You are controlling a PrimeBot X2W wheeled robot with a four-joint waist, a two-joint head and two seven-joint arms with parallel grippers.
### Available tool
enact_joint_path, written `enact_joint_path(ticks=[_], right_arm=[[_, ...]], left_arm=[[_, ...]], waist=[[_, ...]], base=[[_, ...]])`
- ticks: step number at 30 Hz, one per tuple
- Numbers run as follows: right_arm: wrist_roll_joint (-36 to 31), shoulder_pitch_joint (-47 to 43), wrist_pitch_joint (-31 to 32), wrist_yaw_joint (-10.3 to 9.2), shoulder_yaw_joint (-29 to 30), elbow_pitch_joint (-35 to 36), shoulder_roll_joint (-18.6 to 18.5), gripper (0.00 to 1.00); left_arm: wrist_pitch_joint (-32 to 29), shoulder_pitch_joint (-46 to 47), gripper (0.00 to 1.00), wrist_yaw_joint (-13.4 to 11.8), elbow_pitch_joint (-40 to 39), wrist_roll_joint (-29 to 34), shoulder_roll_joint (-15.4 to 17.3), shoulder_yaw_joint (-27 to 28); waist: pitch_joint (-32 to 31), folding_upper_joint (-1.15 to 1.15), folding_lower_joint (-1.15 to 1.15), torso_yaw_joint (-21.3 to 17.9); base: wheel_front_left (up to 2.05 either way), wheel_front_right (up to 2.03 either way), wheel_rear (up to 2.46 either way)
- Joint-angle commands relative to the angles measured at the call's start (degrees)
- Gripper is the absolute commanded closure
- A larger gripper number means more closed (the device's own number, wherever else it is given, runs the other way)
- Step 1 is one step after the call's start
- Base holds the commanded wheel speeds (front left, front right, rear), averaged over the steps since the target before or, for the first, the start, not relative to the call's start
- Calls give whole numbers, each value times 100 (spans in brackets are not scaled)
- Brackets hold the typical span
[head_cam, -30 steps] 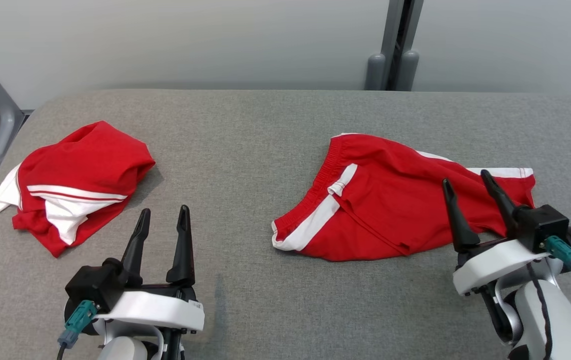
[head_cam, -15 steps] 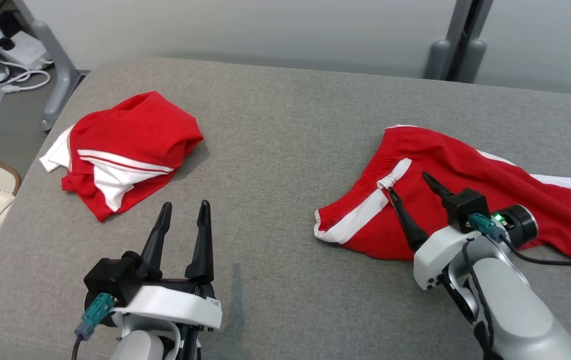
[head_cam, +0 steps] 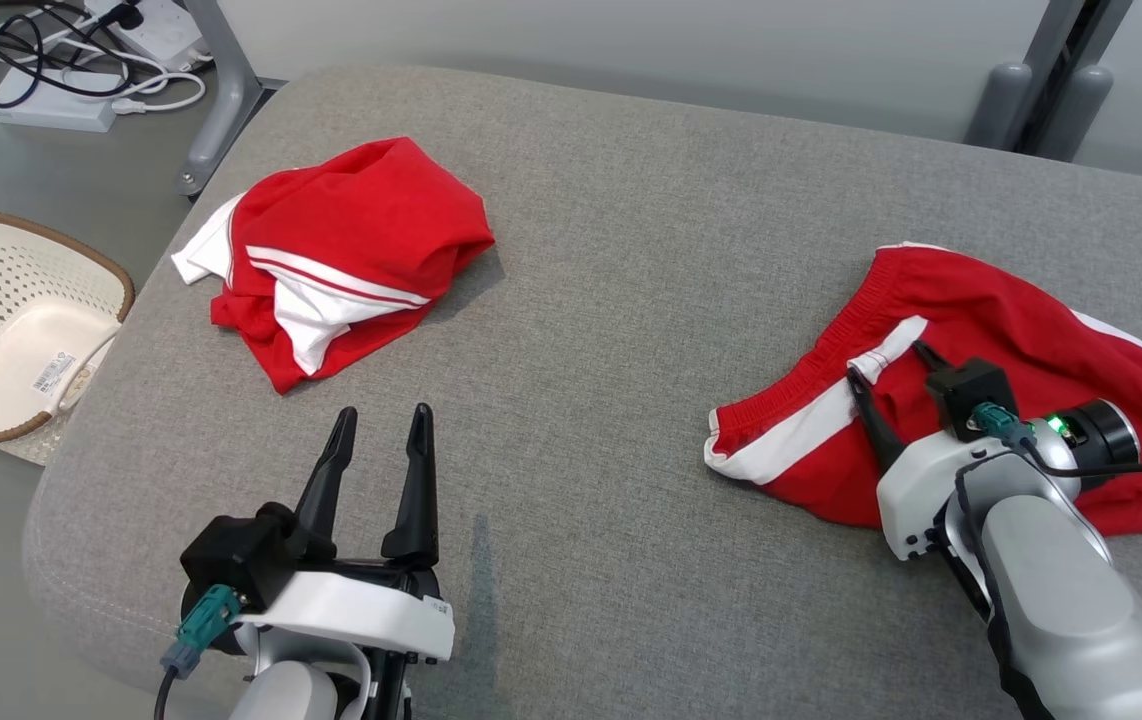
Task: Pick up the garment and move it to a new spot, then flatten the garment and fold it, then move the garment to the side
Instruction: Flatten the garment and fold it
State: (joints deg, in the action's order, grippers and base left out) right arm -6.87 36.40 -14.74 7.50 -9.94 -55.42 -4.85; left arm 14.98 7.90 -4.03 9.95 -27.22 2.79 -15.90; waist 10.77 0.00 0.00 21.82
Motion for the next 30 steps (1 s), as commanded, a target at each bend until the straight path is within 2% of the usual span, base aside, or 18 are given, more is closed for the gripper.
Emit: enact_joint_path(ticks=[1,2,8,12,18,21,25,30], right_arm=[[-100,57,-50,-2,34,-38,-21,73],[-170,70,-54,-2,97,-63,-10,100],[-371,85,-64,-2,437,-48,74,100],[-167,-75,-52,-2,453,252,141,100],[700,-461,-53,-2,109,960,180,100],[1375,-693,39,-2,-126,1235,132,100],[2372,-985,563,-2,-724,1918,-329,100],[3344,-1395,1329,-2,-1241,3150,-1258,100]], left_arm=[[15,85,0,6,-12,-9,20,-5],[15,90,0,4,-14,-11,22,-8],[15,67,0,-12,6,17,20,41],[16,46,0,-4,27,49,21,91],[16,-65,0,-3,32,102,21,209],[15,-151,0,6,37,147,22,303],[15,-236,0,19,-21,176,18,416],[15,-183,0,29,-66,200,21,483]], waist=[[11,0,0,20],[17,0,0,28],[19,0,0,-30],[-54,0,0,-159],[-253,0,0,-538],[-391,0,0,-816],[-528,0,0,-1244],[-558,0,0,-1660]], base=[[0,0,0],[0,0,0],[0,0,0],[0,0,0],[0,0,0],[0,0,0],[0,0,0],[0,0,0]])
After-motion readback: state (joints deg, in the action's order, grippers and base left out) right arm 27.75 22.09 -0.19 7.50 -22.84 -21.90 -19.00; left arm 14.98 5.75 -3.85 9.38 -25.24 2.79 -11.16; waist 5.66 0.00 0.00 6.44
